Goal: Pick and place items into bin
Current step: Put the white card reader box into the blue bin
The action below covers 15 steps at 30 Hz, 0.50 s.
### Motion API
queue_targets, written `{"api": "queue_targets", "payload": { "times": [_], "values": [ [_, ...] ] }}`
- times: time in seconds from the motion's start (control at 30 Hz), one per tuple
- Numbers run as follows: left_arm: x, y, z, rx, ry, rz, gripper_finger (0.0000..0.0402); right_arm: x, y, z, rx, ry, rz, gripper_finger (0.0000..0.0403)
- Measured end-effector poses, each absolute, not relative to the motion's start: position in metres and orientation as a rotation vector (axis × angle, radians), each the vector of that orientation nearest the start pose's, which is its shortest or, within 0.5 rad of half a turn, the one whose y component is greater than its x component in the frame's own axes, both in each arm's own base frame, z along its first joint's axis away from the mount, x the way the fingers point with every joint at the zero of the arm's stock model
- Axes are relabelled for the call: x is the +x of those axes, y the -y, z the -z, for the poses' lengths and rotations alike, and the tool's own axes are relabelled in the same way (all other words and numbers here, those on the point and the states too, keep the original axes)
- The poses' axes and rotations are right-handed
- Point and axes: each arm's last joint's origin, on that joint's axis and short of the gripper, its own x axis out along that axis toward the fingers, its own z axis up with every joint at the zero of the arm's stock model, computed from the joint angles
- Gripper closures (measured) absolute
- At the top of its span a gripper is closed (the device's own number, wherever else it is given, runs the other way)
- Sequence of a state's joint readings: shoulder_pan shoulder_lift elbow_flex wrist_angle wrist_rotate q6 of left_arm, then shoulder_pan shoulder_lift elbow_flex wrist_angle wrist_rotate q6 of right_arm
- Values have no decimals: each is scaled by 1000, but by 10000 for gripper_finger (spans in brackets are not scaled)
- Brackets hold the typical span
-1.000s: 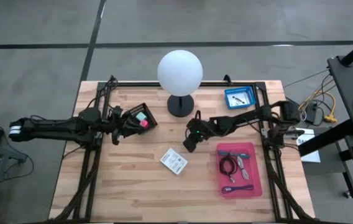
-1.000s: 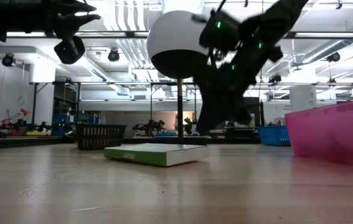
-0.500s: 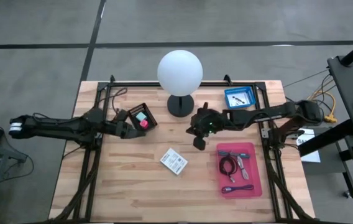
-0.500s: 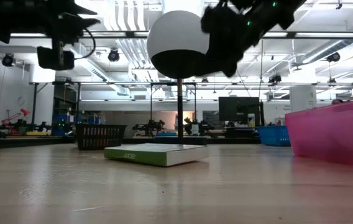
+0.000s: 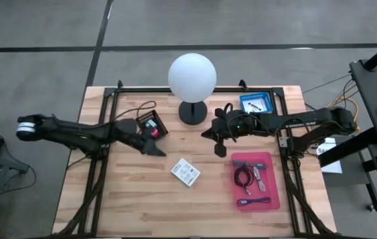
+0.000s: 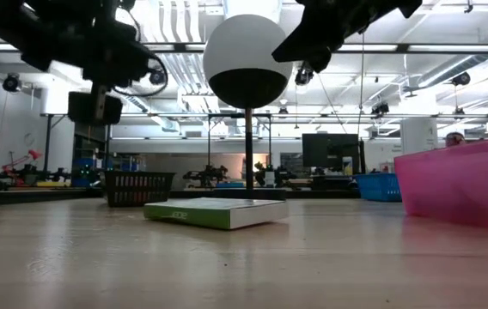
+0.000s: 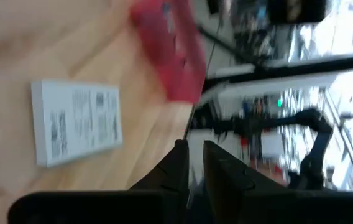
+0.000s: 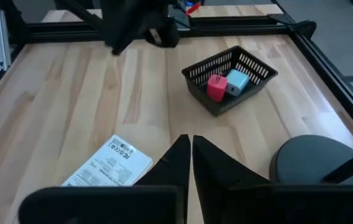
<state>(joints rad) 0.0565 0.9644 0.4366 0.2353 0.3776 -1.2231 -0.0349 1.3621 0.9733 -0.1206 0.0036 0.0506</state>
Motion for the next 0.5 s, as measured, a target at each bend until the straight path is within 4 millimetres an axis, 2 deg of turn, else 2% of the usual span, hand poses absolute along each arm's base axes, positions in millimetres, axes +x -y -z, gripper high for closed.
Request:
{"api": "queue_targets", "payload": {
  "times": [0.13,0.27,0.37,0.5],
  "values": [
    [209,2,-207,-1295,-598,178,343,301,9,-274,52,-520,43,394],
    [216,3,-195,-1312,-677,208,281,303,4,-270,13,-532,15,388],
    [222,2,-187,-1320,-696,190,230,304,-3,-269,-51,-537,-23,362],
    [228,1,-180,-1330,-729,165,183,305,-16,-269,-190,-526,-101,303]
  ]
}}
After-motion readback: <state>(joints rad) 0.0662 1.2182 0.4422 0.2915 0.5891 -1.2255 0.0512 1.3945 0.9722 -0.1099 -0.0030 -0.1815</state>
